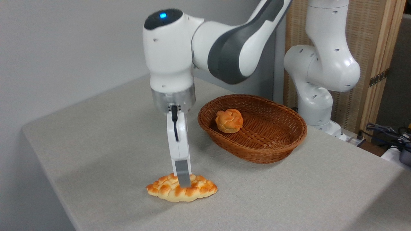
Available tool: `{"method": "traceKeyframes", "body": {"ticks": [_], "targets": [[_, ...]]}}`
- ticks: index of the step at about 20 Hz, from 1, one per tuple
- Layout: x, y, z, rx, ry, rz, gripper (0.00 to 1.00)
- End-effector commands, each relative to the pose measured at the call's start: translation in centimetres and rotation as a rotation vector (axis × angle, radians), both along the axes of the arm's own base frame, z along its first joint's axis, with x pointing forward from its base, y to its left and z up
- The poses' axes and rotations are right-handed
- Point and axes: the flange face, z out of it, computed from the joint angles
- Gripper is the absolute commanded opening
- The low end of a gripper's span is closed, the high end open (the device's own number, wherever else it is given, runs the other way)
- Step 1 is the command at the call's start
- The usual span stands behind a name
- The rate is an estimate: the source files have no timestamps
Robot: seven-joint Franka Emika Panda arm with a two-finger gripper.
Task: Put bread into the basket
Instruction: 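Close the gripper on the middle of the braided loaf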
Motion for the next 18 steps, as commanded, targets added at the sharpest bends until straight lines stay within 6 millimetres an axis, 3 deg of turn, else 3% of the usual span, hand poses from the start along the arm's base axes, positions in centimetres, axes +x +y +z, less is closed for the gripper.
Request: {"method": "traceKeyframes", "body": {"ticks": [1, 11, 12, 15, 16, 18], "targets": [[0.6, 0.4, -1.9, 0.006, 0.008, -0.046, 1.0], [1.3, 0.4, -4.0, 0.013, 0.019, -0.069, 0.98], [1.3, 0.4, -4.0, 0.013, 0.019, -0.069, 0.9], [1.4, 0.4, -4.2, 0.012, 0.022, -0.088, 0.44], [1.3, 0.4, -4.3, 0.012, 0.024, -0.099, 0.39], [1.3, 0.3, -4.3, 0.012, 0.024, -0.11, 0.39]]}}
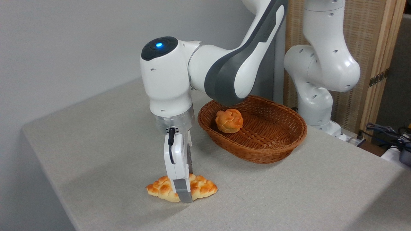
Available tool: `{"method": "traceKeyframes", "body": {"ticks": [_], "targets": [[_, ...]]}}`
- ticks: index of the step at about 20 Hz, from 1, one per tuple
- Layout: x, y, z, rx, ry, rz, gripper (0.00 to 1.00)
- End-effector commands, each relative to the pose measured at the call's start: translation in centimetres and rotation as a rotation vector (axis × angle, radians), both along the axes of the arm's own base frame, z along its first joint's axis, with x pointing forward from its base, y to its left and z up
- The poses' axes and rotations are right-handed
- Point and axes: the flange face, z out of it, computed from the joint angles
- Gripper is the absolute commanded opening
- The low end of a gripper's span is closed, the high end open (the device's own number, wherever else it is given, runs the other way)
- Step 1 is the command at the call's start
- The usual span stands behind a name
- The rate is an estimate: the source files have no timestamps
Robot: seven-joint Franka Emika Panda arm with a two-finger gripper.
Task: Put bread into the basket
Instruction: 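Close the gripper on the middle of the braided loaf, then lift the braided loaf and carry it over the wicker basket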
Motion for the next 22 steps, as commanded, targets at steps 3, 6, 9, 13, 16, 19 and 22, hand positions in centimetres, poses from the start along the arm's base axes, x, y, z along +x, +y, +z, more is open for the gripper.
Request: {"method": "traceKeyframes", "body": {"ticks": [3, 6, 9, 13, 16, 19, 22], "targets": [[0.2, 0.2, -0.1, -0.002, -0.012, -0.026, 0.4], [0.2, 0.1, 0.0, -0.006, -0.015, -0.024, 0.41], [0.2, 0.2, 0.3, -0.008, -0.016, -0.02, 0.43], [-0.4, 0.1, 3.1, -0.03, -0.043, -0.01, 0.44], [-1.1, -0.4, 6.7, -0.119, -0.073, 0.054, 0.44], [-2.3, -0.8, 9.9, -0.143, -0.042, 0.173, 0.44], [-3.7, -1.5, 12.5, -0.152, 0.024, 0.336, 0.46]]}}
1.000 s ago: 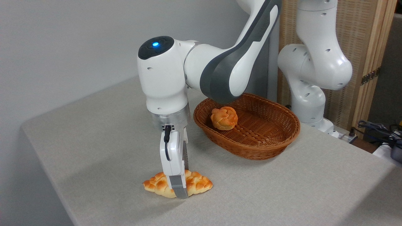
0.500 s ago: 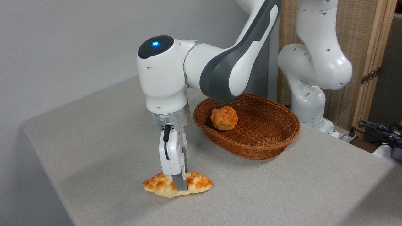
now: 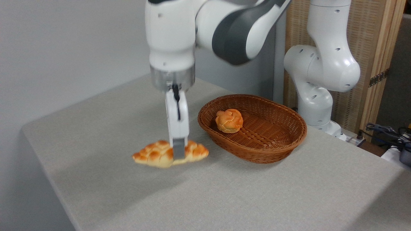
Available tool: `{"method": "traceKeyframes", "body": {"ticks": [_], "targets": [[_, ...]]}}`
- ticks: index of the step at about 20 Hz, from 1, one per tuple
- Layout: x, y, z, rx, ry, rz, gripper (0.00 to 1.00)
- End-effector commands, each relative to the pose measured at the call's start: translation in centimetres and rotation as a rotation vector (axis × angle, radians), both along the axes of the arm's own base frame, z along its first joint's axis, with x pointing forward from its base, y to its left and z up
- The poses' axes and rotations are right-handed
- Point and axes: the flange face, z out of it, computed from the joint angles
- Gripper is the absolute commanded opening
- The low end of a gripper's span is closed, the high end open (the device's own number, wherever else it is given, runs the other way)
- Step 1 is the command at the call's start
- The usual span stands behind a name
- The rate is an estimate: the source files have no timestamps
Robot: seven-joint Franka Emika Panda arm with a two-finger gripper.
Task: Put bread into the basket
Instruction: 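Lift the braided loaf and carry it over the wicker basket, then lower the loaf into the basket beside the round bun and release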
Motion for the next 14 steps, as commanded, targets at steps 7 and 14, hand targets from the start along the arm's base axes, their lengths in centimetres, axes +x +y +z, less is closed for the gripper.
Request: {"method": "traceKeyframes", "body": {"ticks": [7, 14], "targets": [[-7.1, -1.2, 5.0, -0.016, 0.323, 0.308, 0.48], [-10.6, -1.3, 2.7, 0.086, 0.594, 0.35, 0.61]]}}
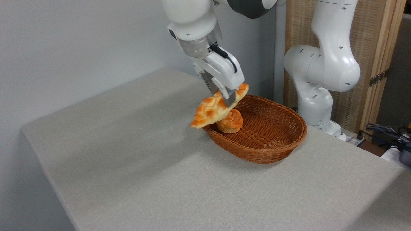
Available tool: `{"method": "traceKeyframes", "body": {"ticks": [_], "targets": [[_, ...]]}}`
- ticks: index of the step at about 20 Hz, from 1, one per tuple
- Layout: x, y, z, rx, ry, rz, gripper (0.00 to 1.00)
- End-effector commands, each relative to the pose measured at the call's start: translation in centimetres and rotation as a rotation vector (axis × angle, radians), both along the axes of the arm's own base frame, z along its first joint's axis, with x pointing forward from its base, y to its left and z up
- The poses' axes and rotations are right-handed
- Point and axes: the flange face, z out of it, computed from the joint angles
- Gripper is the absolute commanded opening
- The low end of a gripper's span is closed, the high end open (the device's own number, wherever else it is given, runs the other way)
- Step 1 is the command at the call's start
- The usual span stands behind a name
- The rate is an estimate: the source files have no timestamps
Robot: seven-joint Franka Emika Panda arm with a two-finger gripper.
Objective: Put bread into the basket
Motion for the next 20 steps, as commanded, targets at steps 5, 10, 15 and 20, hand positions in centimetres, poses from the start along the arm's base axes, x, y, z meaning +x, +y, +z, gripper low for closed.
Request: {"method": "traceKeyframes", "body": {"ticks": [5, 10, 15, 20], "targets": [[-2.5, 0.5, -4.6, 0.071, 0.198, -0.025, 1.0], [-2.4, 0.2, -5.5, 0.067, 0.217, -0.047, 1.0], [-2.4, -0.3, -5.7, 0.07, 0.219, -0.061, 1.0], [-2.4, -1.4, -5.7, 0.095, 0.218, -0.097, 1.0]]}}
